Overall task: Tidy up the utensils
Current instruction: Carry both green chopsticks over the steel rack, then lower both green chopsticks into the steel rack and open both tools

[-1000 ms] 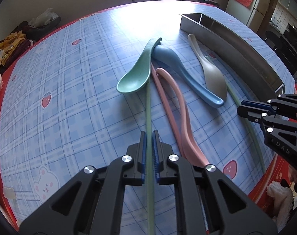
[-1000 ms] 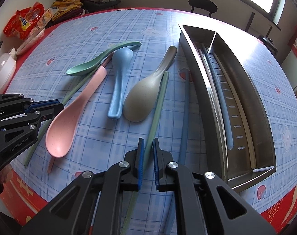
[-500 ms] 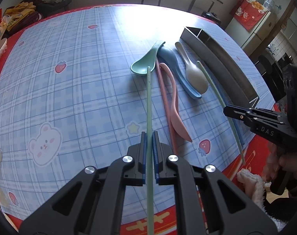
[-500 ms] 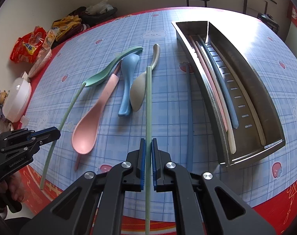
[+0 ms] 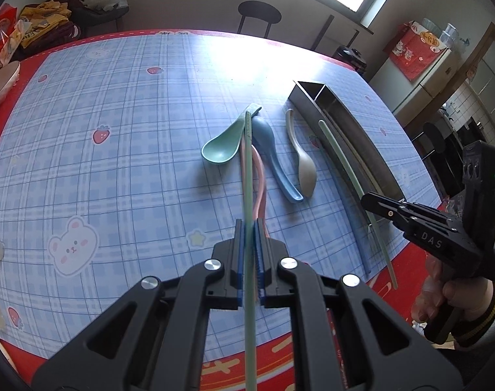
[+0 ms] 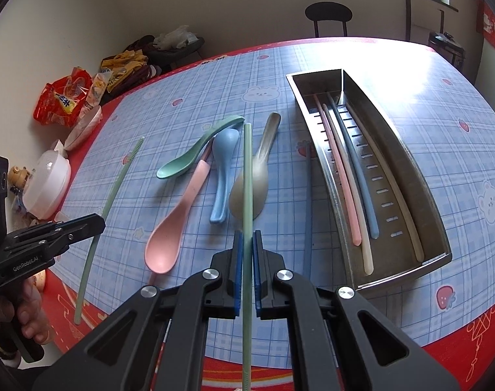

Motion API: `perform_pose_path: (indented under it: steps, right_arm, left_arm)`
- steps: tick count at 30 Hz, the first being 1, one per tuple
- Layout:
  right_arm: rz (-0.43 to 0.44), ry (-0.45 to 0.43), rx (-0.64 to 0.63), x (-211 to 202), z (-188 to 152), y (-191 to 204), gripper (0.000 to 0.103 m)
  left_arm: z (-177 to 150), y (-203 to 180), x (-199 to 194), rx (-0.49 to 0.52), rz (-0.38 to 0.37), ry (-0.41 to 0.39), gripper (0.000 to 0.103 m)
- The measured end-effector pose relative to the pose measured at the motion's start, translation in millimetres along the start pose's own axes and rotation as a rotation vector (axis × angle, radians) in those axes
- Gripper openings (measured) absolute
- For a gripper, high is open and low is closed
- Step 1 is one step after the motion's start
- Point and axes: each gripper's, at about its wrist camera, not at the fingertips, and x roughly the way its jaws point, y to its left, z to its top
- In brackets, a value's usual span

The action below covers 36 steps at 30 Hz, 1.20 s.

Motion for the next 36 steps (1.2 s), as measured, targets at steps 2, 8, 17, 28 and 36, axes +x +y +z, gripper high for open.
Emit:
perform_pose_path:
  steps: [2, 8, 17, 28, 36]
  right_arm:
    - [0.006, -0.014, -0.002, -6, 6, -6, 0.006]
    - [0.009, -0.048, -0.021, -27, 24, -33, 0.006]
    - [-0.008, -0.038, -0.053, -31, 60, -97, 0.006]
    - [0.091, 0.068, -0.060, 25, 114, -143, 0.006]
    - [0.120, 0.122, -0.043, 44, 124, -154, 0.006]
  left_arm:
    - [3, -7, -1, -0.005, -0.002, -0.006, 0.010]
    - [19, -31, 6, -0.052, -0.027, -0.009, 0.010]
    - [52, -91, 38, -0.103, -0.054, -0.001, 0.010]
    - [103, -137, 109, -0.332, -0.076, -0.014, 0.010]
    - [105, -140, 145, -0.453, -0.054, 0.023, 0.010]
